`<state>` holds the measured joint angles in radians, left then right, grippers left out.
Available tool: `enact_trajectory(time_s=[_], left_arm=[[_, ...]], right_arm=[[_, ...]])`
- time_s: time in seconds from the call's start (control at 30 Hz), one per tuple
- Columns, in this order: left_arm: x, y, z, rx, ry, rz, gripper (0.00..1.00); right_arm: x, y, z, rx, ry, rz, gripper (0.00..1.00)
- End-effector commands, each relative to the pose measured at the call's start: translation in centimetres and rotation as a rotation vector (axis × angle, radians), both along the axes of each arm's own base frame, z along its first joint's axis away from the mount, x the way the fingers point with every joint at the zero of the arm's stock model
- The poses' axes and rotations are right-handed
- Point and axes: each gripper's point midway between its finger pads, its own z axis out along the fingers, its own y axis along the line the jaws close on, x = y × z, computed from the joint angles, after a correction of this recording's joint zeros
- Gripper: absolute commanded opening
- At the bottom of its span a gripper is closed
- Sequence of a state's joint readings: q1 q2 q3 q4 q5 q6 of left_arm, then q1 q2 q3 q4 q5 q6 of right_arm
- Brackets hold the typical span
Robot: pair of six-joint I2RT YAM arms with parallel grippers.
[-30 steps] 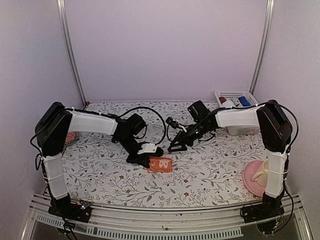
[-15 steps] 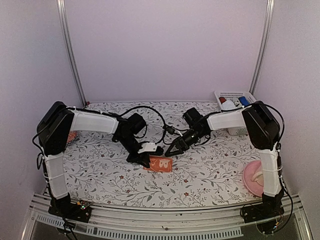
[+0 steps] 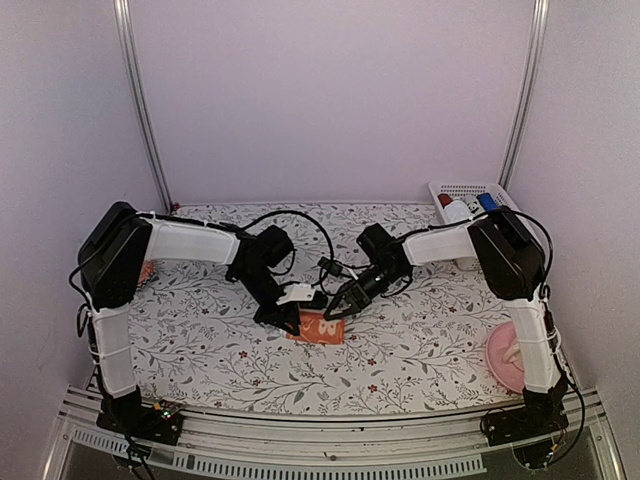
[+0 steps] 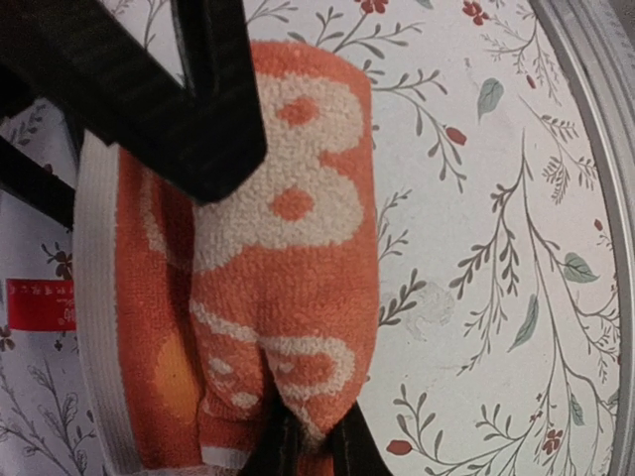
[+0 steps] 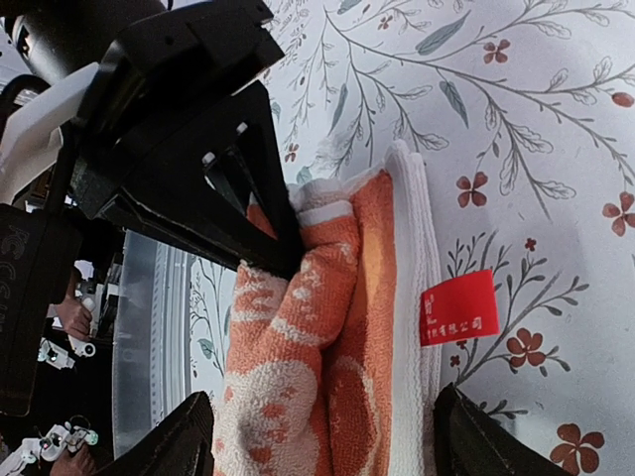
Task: Roll the towels
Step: Roll the towel at the center of the board, then pick up the towel from the center of the board.
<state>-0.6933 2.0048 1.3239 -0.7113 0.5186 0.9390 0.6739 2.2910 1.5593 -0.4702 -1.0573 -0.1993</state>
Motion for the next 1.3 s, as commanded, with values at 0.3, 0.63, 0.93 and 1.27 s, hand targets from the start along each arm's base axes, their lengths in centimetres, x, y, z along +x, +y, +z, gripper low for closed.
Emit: enact_trajectory(time_s=[0.3, 0.63, 0.93, 1.27], left_arm=[[1.4, 2.1, -2.9, 0.112, 0.130, 0.098, 0.00], [2.9, 2.2, -2.4, 0.089, 0.210, 0.156, 0.00], [4.4, 2.0, -2.1, 0.070, 0.263, 0.213, 0.00], [5.8, 1.9, -1.8, 0.057, 0.282, 0.270, 0.00]], right_arm=[[-2.8, 1.9, 0.5, 0.053, 0.060, 0.095, 0.72], [-3.3, 1.8, 0.1, 0.029, 0.054, 0.110, 0.66], [-4.1, 2.0, -0.7, 0.001, 0.049, 0.137, 0.60], [-4.3, 1.7, -3.0, -0.071, 0.057, 0.138, 0.52]])
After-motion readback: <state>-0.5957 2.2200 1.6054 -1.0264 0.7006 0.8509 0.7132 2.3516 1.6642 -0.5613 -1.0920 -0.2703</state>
